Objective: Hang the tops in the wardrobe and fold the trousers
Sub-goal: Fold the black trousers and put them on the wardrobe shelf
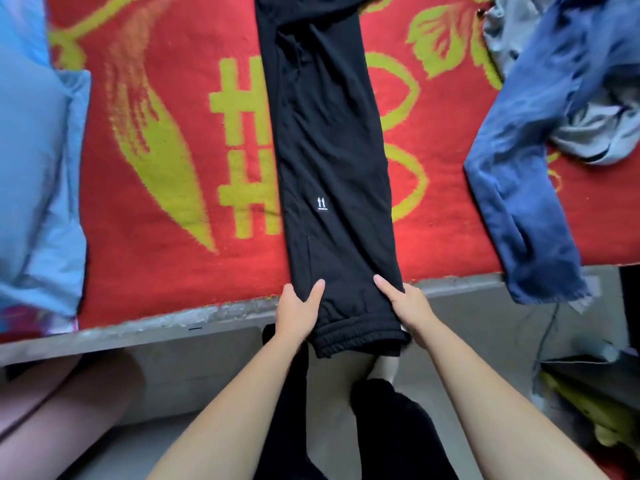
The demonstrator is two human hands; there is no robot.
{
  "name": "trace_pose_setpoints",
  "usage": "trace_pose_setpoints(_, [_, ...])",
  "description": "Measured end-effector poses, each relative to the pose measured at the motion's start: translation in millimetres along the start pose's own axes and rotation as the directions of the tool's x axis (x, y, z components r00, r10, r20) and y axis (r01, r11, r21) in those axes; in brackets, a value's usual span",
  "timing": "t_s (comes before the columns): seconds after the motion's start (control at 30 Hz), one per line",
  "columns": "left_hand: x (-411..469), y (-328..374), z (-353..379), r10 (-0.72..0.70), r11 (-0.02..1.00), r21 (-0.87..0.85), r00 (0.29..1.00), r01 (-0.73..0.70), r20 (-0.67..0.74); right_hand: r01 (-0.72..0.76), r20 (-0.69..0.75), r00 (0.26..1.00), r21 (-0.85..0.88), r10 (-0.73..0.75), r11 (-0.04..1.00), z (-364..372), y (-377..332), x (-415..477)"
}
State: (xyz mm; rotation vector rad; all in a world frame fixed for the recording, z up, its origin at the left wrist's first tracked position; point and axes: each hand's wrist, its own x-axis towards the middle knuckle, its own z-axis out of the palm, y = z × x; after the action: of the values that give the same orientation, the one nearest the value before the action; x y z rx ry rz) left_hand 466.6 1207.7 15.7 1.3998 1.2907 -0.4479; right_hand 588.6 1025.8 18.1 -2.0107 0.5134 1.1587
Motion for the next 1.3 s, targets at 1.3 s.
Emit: trace_pose_setpoints(1.3, [23,-3,34,0.426,0.865,0.382,0.878,-0.325,-0.218,0.451,-0.007,0.831,-0.575,-0.556,0.682,-21,35,35])
